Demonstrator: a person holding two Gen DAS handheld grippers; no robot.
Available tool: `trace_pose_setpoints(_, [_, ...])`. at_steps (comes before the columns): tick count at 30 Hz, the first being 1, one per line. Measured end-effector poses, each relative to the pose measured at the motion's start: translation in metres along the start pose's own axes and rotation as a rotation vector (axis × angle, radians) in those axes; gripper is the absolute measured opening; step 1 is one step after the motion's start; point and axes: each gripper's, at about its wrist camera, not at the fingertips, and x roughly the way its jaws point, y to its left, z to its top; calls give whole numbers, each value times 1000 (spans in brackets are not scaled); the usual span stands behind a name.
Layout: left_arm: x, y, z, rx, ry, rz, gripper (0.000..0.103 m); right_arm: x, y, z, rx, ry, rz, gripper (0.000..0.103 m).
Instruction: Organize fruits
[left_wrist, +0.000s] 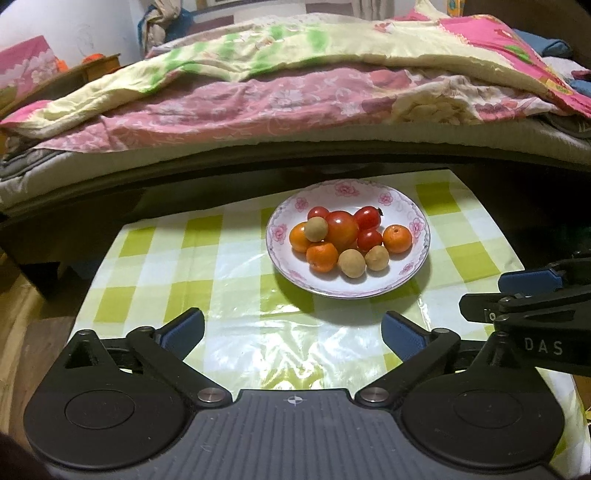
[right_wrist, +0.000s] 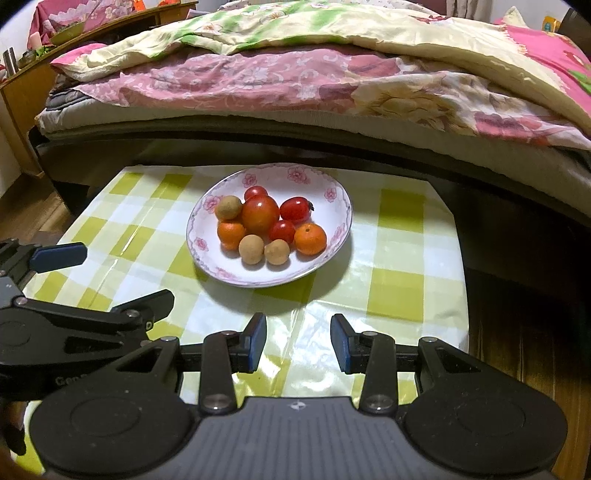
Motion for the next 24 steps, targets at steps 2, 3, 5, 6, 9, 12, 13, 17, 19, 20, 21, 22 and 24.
trace_pose_setpoints(2, [-3,0,-2,-6,-3,2,103,-4,0,-3,5,-4,2,40])
trace_pose_setpoints(3, [-5,-1,-3,-7,-3,7,103,-7,1,-5,6,-6,2,40])
trace_pose_setpoints(5, [-6,-2,-4,-7,3,30,103,-11,1,-8,9,-10,3,40])
trace_pose_setpoints(6, [-6,-2,-5,-5,7,44,103,-13,1,-10,10,-10,5,41])
trace_pose_setpoints(9, [-9,-2,-8,-9,8,31,103,-18,3,-15,8,-13,7,41])
trace_pose_setpoints(12, [-11,2,-12,-35,13,11,103,-22,4,-18,7,-16,7,42])
trace_pose_setpoints(13, [-12,2,-13,-39,14,10,103,-23,4,-20,8,-19,5,42])
trace_pose_setpoints(17, [-15,4,-18,-59,20,5,103,-28,3,-23,16,-23,3,44])
trace_pose_setpoints(19, [-17,4,-21,-59,24,3,103,-30,3,-26,17,-20,2,44])
trace_pose_setpoints(20, [-18,3,-22,-59,25,0,103,-30,3,-28,17,-18,2,44])
trace_pose_setpoints(21, [-19,3,-24,-60,26,-4,103,-31,3,-29,17,-16,0,44])
trace_pose_setpoints(22, [-20,2,-25,-61,28,-9,103,-31,4,-30,16,-15,-1,45])
trace_pose_setpoints(24, [-23,0,-28,-59,27,-12,103,-31,4,-33,16,-10,-3,45])
